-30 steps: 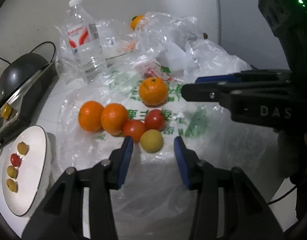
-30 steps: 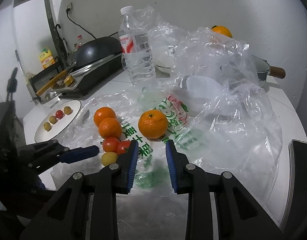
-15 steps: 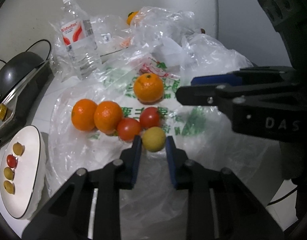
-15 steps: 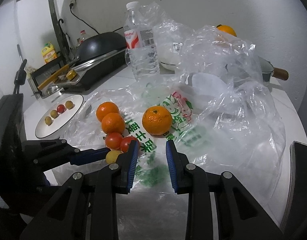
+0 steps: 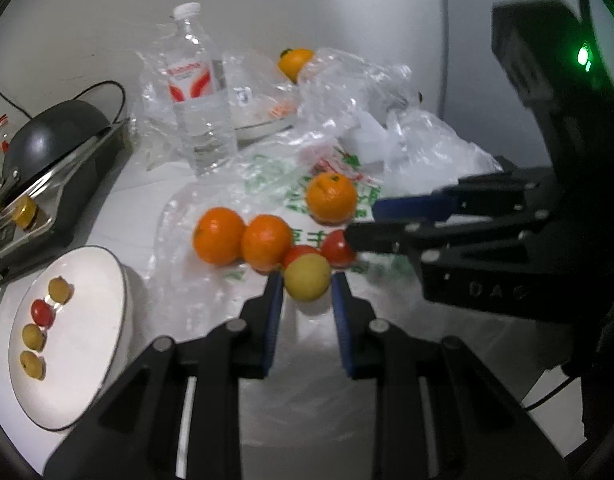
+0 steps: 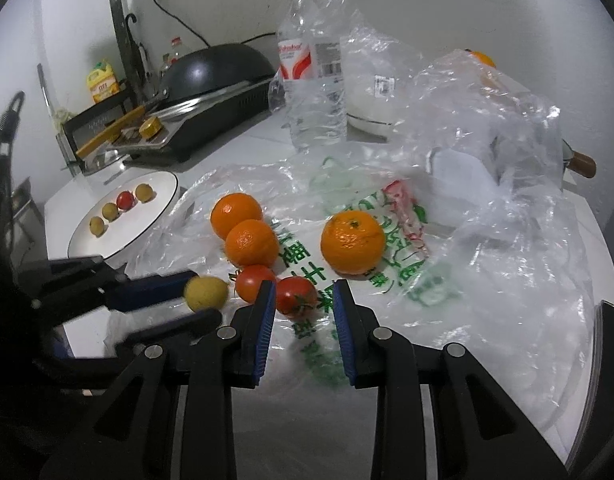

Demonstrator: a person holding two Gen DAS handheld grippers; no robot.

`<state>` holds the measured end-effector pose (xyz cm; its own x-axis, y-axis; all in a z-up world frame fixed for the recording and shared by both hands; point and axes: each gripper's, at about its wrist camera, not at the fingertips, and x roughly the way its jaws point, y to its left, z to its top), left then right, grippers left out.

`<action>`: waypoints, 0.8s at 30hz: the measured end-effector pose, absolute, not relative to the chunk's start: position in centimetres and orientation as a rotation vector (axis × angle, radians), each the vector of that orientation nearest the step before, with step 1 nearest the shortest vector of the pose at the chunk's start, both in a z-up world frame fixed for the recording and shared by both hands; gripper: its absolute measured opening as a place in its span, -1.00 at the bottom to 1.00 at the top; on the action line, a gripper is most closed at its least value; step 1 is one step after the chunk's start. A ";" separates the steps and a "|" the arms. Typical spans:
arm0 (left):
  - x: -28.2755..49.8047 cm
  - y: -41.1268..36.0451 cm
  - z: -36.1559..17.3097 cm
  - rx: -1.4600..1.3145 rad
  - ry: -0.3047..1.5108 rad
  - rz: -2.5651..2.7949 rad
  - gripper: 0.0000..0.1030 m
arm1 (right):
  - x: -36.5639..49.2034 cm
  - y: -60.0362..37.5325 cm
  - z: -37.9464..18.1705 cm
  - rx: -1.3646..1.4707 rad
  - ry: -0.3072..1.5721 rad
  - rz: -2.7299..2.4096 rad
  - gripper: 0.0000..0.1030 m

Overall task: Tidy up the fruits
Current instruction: 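Grasp a yellow fruit with the left gripper while the right gripper grasps a red tomato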

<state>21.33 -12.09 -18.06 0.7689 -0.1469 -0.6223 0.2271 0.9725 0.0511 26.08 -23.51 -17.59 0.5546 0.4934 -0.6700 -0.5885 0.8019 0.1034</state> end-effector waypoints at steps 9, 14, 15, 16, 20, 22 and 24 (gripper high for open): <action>21.1 -10.6 -17.8 0.103 0.644 -0.192 -0.51 | 27.0 -22.4 -18.3 -0.143 0.795 0.652 -0.16; 20.9 -9.7 -17.7 0.085 0.635 -0.179 -0.51 | 27.3 -21.8 -18.8 -0.158 0.818 0.662 -0.16; 20.9 -9.5 -17.7 0.085 0.634 -0.177 -0.51 | 27.2 -21.8 -18.8 -0.160 0.820 0.663 -0.16; 20.9 -9.4 -17.6 0.082 0.632 -0.174 -0.51 | 27.2 -21.7 -18.9 -0.167 0.824 0.664 -0.16; 20.8 -9.2 -17.6 0.077 0.628 -0.174 -0.51 | 27.2 -21.5 -19.0 -0.184 0.827 0.653 -0.23; 20.8 -9.2 -17.5 0.077 0.625 -0.175 -0.51 | 27.2 -21.4 -18.9 -0.195 0.824 0.649 -0.27; 20.7 -9.2 -17.4 0.075 0.619 -0.174 -0.51 | 27.1 -21.2 -18.9 -0.207 0.820 0.637 -0.42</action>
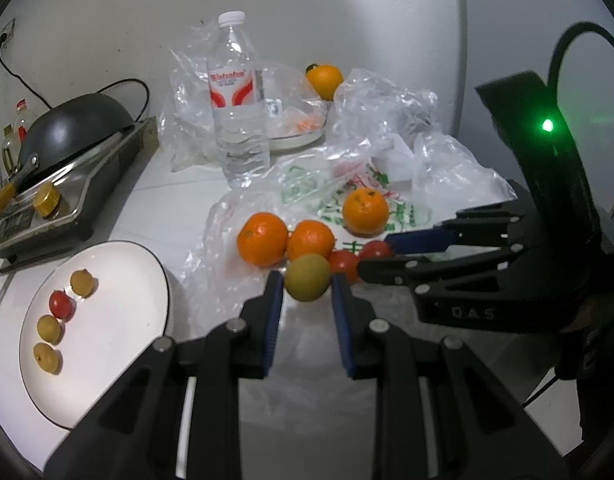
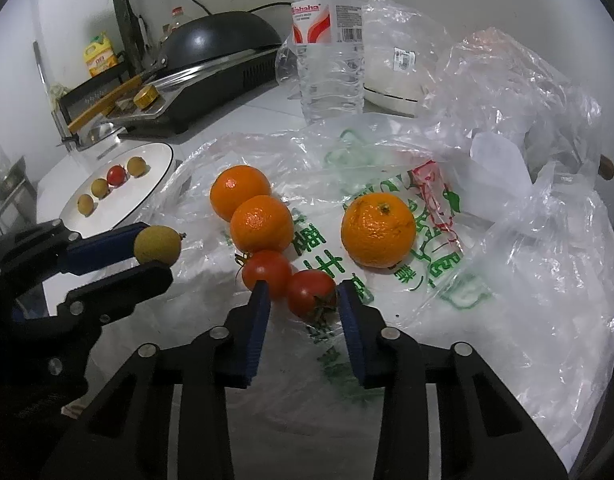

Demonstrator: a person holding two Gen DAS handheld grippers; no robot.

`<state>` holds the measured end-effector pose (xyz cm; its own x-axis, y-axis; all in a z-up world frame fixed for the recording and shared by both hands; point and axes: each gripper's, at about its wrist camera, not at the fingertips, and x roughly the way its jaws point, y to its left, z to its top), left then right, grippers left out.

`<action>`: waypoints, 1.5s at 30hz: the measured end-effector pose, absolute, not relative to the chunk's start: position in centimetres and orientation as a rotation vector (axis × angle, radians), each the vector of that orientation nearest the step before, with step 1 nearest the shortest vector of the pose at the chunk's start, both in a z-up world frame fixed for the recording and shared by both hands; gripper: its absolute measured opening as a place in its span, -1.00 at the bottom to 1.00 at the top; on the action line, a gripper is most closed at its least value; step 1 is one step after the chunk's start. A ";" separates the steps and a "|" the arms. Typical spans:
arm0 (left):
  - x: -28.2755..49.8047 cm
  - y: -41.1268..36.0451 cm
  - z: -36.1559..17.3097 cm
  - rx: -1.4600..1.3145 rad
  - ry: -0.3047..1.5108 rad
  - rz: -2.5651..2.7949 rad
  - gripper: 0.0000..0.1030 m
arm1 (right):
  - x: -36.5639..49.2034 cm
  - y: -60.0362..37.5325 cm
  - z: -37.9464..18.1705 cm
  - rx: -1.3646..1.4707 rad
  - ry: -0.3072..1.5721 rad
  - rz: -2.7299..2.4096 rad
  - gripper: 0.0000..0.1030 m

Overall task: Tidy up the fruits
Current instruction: 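Grasp a yellow fruit with the left gripper while the right gripper grasps a red tomato, then carry the yellow fruit and the red tomato over the white plate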

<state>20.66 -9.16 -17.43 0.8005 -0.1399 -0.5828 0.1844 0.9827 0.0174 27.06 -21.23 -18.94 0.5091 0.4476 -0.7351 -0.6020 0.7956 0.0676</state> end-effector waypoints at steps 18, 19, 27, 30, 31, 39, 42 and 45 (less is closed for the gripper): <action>17.8 -7.6 -15.4 0.035 0.529 -0.152 -0.51 | 24.3 -21.0 -16.1 -0.221 0.710 0.616 -0.43; 17.6 -7.4 -15.3 0.031 0.522 -0.152 -0.51 | 24.1 -21.0 -15.8 -0.218 0.701 0.614 -0.43; 16.1 -6.1 -13.9 0.016 0.475 -0.135 -0.51 | 22.1 -20.8 -13.8 -0.207 0.640 0.614 -0.43; 15.4 -5.5 -13.5 0.011 0.458 -0.126 -0.51 | 21.5 -20.4 -13.1 -0.214 0.617 0.613 -0.43; 15.2 -5.3 -13.4 0.010 0.454 -0.124 -0.50 | 21.2 -20.3 -12.8 -0.215 0.608 0.612 -0.43; 13.3 -3.5 -12.6 -0.003 0.419 -0.105 -0.51 | 19.5 -18.9 -11.3 -0.219 0.564 0.618 -0.43; 12.8 -2.6 -12.5 -0.010 0.412 -0.093 -0.50 | 19.0 -18.0 -10.8 -0.227 0.552 0.623 -0.43; 12.2 -1.6 -12.3 -0.011 0.403 -0.079 -0.50 | 18.4 -17.2 -10.3 -0.225 0.524 0.627 -0.43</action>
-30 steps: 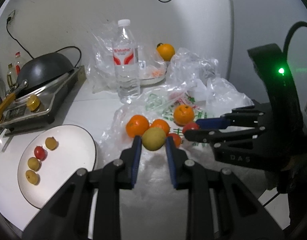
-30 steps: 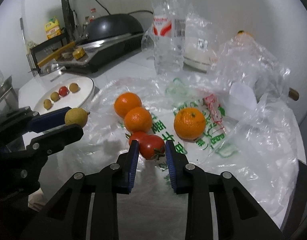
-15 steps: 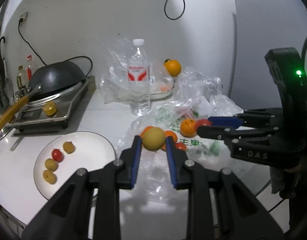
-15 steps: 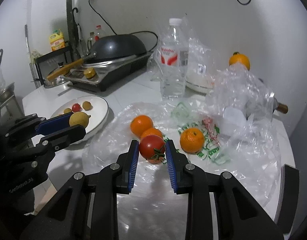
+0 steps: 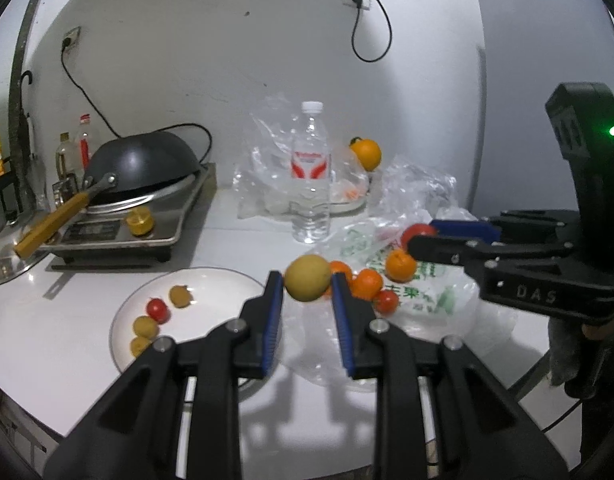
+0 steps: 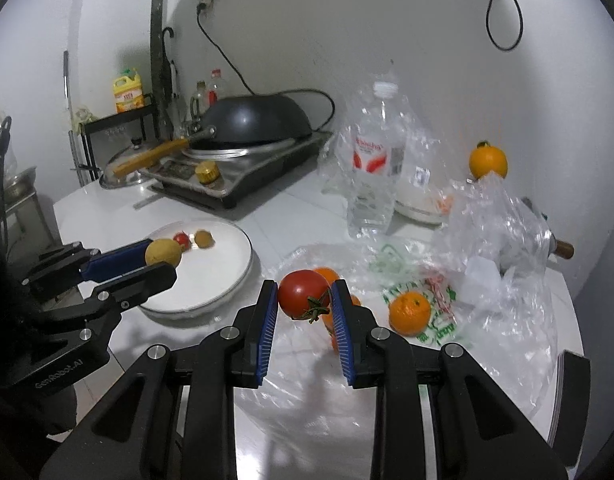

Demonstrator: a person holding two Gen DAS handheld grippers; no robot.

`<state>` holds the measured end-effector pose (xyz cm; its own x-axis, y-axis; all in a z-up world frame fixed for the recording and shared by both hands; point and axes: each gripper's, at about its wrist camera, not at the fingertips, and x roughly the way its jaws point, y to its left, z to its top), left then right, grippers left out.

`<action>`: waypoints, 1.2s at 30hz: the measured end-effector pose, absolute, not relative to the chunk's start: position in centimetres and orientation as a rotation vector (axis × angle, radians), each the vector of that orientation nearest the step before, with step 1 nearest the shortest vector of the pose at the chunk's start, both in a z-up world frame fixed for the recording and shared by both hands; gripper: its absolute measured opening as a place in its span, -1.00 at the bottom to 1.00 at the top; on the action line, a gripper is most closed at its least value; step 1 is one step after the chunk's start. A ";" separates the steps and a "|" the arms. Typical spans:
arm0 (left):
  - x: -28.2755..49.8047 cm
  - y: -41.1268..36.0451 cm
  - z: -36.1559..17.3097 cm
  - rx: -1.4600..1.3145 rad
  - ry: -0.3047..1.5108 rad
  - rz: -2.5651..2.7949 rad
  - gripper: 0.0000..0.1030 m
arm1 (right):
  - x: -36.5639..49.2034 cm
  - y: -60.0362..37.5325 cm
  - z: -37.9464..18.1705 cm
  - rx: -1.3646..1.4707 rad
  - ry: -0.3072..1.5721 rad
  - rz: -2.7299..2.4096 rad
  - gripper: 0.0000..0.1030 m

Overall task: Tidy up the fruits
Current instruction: 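Carry the yellow fruit and the red tomato over the white plate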

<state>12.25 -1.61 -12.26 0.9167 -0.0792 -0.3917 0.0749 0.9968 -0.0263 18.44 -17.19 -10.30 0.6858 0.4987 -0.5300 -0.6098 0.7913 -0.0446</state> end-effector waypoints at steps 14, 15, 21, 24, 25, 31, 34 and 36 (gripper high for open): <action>11.8 2.3 -12.4 -0.009 0.375 0.017 -0.50 | 18.3 -13.4 -8.9 -0.227 0.475 0.670 -0.43; 11.8 2.5 -12.4 -0.013 0.371 0.016 -0.50 | 18.3 -13.1 -8.9 -0.227 0.476 0.674 -0.43; 12.5 4.1 -13.4 -0.044 0.387 0.024 -0.50 | 18.7 -11.4 -9.3 -0.237 0.487 0.693 -0.43; 12.9 4.7 -13.9 -0.054 0.397 0.028 -0.50 | 19.0 -10.5 -9.6 -0.247 0.497 0.701 -0.43; 13.0 4.9 -14.1 -0.058 0.401 0.028 -0.50 | 19.2 -10.3 -9.7 -0.250 0.499 0.702 -0.43; 13.8 5.9 -15.1 -0.070 0.424 0.034 -0.50 | 19.9 -9.1 -10.3 -0.258 0.518 0.712 -0.43; 14.4 6.3 -15.6 -0.074 0.437 0.035 -0.50 | 20.3 -8.5 -10.7 -0.261 0.528 0.720 -0.43; 14.8 6.4 -16.0 -0.074 0.446 0.035 -0.50 | 20.7 -8.3 -11.0 -0.263 0.536 0.723 -0.43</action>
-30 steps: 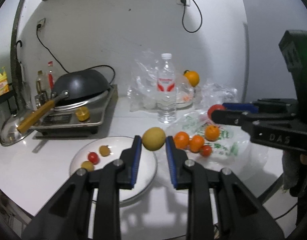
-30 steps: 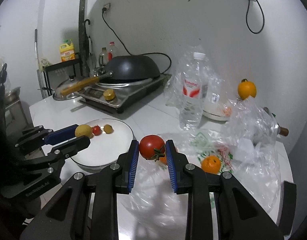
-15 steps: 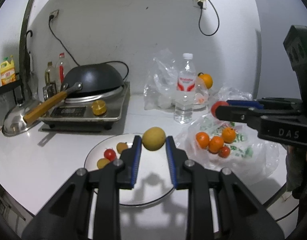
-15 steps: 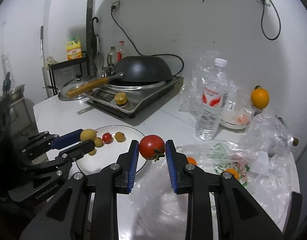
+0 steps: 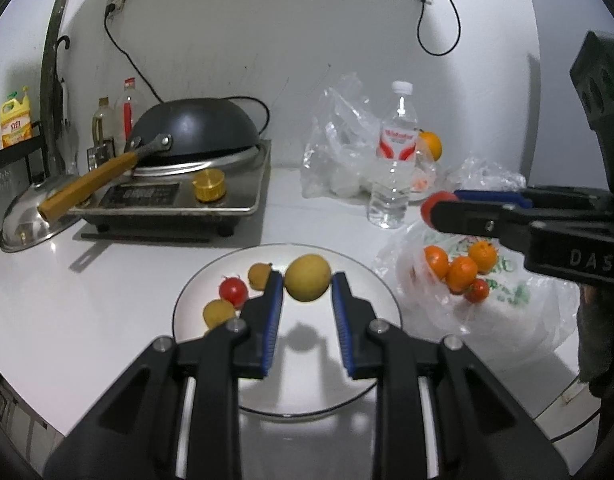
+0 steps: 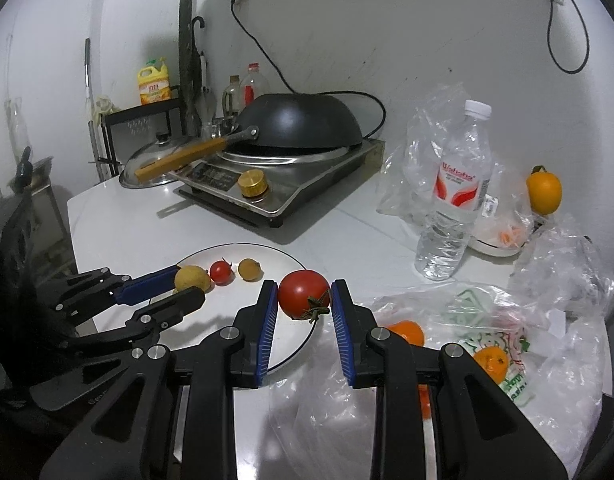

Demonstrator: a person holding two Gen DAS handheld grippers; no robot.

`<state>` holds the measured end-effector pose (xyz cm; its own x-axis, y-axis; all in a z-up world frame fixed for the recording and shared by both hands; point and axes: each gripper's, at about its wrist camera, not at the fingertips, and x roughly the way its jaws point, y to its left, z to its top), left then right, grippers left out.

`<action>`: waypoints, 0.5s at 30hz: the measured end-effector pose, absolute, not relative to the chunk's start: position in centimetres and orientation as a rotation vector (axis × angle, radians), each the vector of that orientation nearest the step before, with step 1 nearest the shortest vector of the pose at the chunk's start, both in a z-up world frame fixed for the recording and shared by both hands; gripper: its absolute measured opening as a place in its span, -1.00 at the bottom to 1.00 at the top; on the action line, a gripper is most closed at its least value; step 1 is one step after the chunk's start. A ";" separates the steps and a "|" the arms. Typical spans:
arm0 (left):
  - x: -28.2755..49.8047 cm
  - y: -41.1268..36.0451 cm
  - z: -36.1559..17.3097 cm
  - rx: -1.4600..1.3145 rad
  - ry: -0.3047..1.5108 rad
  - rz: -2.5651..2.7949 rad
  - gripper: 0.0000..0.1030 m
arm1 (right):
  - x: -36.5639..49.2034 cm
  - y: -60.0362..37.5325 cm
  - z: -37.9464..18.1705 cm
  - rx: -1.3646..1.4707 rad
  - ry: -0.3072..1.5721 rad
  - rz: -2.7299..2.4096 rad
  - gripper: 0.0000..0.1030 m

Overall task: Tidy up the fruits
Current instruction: 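Carry the yellow fruit and the red tomato over the white plate, then open the left gripper onto the plate while the right gripper releases the tomato beside it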

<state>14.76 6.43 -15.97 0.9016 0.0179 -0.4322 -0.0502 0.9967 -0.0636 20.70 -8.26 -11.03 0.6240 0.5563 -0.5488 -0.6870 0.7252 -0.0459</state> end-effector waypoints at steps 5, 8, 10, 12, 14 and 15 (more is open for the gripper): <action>15.8 6.7 -17.1 -0.064 0.469 0.045 -0.50 | 21.5 -7.7 -11.8 -0.264 0.554 0.732 -0.43; 16.5 6.9 -17.6 -0.060 0.485 0.054 -0.50 | 21.9 -7.3 -12.3 -0.267 0.566 0.740 -0.43; 16.9 7.0 -18.0 -0.040 0.495 0.067 -0.50 | 22.3 -7.2 -12.6 -0.267 0.575 0.742 -0.43; 17.1 6.9 -18.3 -0.002 0.495 0.090 -0.50 | 22.7 -7.1 -12.9 -0.264 0.583 0.743 -0.43; 17.5 6.8 -18.7 0.033 0.500 0.108 -0.50 | 23.0 -6.9 -13.1 -0.263 0.590 0.745 -0.43; 17.7 6.9 -18.9 0.038 0.507 0.110 -0.50 | 23.1 -6.8 -13.3 -0.264 0.594 0.747 -0.43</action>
